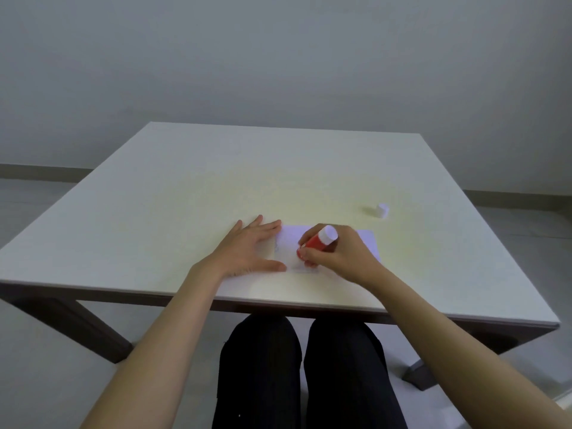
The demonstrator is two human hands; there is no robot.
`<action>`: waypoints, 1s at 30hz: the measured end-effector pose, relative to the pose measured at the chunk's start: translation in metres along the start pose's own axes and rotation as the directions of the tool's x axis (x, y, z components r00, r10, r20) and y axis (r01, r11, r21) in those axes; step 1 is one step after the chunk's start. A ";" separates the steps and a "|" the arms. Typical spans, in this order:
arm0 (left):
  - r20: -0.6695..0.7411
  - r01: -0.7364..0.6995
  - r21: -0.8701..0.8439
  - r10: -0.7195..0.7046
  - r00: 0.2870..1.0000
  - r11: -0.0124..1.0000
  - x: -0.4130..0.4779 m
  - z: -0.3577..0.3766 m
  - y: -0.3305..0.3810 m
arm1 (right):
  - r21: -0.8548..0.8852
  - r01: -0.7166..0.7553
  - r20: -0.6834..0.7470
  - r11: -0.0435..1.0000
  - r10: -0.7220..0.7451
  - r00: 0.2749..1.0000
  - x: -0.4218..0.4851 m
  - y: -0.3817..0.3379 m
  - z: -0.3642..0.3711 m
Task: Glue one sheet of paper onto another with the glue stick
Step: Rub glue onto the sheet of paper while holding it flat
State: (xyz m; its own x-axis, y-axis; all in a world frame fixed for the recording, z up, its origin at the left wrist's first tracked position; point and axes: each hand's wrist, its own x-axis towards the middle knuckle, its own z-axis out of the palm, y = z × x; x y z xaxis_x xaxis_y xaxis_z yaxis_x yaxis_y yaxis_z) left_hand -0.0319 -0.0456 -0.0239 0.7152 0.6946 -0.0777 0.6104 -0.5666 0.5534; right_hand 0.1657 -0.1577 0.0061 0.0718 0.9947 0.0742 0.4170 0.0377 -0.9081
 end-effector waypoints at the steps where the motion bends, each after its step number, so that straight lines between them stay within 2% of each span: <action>1: 0.000 0.000 -0.004 0.000 1.000 1.000 0.000 0.000 0.000 | 0.000 0.011 0.024 1.000 -0.011 1.000 0.001 -0.001 0.005; 3: 0.003 -0.002 0.000 0.002 1.000 1.000 0.000 0.000 0.000 | 0.029 0.000 -0.034 1.000 0.001 0.999 0.010 0.000 0.004; 6: 0.008 -0.012 0.023 0.012 1.000 1.000 0.000 -0.001 0.000 | 0.095 -0.084 -0.177 0.992 0.100 0.979 0.025 0.003 -0.009; 10: -0.001 -0.012 0.013 0.012 1.000 1.000 0.000 0.000 -0.001 | 0.009 -0.085 -0.267 0.996 0.085 0.960 0.030 0.005 -0.007; 15: -0.021 0.003 -0.046 -0.004 1.000 0.999 -0.001 0.001 -0.001 | -0.030 0.016 -0.039 0.999 -0.018 0.999 0.027 -0.004 0.021; 17: -0.012 -0.001 -0.021 0.001 1.000 1.000 -0.001 0.000 0.001 | -0.008 -0.003 -0.067 1.000 0.002 0.998 0.035 -0.004 0.020; 20: -0.010 -0.011 0.015 0.011 1.000 1.000 -0.001 -0.002 0.003 | 0.034 -0.077 -0.205 0.996 0.082 0.975 0.045 -0.001 0.008; 23: -0.009 -0.012 0.016 0.012 1.000 1.000 -0.001 -0.002 0.003 | 0.024 -0.080 -0.271 0.996 0.084 0.959 0.045 0.002 0.004; 28: -0.023 0.009 -0.043 -0.010 1.000 0.999 -0.003 0.000 0.002 | -0.073 0.008 -0.040 0.997 -0.011 0.999 0.022 -0.001 0.015; 30: -0.012 0.010 -0.027 -0.011 1.000 1.000 -0.003 -0.001 0.003 | -0.031 -0.018 -0.065 0.999 0.016 0.998 0.018 -0.001 0.007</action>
State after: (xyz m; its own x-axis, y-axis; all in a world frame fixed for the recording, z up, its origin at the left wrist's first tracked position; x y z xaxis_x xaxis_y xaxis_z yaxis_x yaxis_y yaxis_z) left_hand -0.0324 -0.0487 -0.0210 0.7046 0.7057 -0.0741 0.6086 -0.5473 0.5744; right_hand 0.1606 -0.1389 0.0058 0.1369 0.9868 0.0865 0.4434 0.0171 -0.8961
